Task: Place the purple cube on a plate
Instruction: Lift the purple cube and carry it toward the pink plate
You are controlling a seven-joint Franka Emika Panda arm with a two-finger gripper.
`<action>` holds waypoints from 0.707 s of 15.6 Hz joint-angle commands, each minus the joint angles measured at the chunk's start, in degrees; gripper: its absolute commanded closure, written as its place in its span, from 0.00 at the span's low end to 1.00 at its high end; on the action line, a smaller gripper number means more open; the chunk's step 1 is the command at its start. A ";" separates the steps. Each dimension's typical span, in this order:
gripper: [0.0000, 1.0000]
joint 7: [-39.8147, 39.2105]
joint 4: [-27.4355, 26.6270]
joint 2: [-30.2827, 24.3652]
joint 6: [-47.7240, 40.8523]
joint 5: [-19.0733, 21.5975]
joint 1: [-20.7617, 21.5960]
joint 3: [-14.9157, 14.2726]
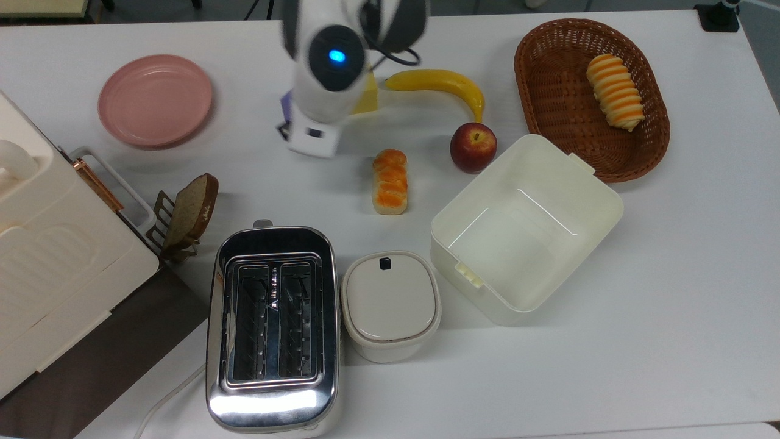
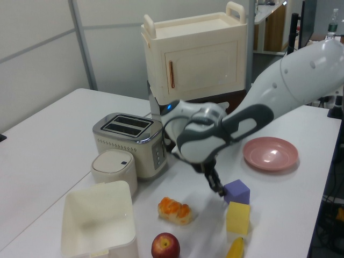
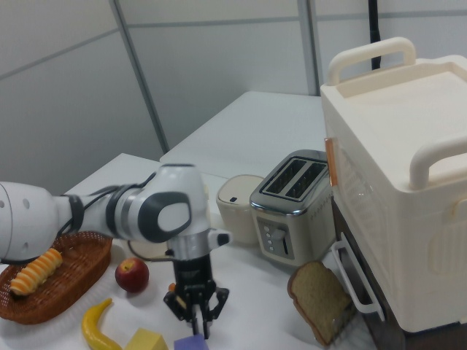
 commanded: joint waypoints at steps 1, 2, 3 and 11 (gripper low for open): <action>0.82 -3.03 4.36 -2.78 -7.87 -0.35 -3.81 -1.23; 0.41 -2.34 4.54 -3.31 -8.58 -0.26 -3.98 -1.58; 0.00 -1.03 4.46 -4.27 -9.63 -0.17 -4.07 -1.76; 0.00 -0.31 -1.69 -7.45 -12.81 -0.08 -1.53 -0.88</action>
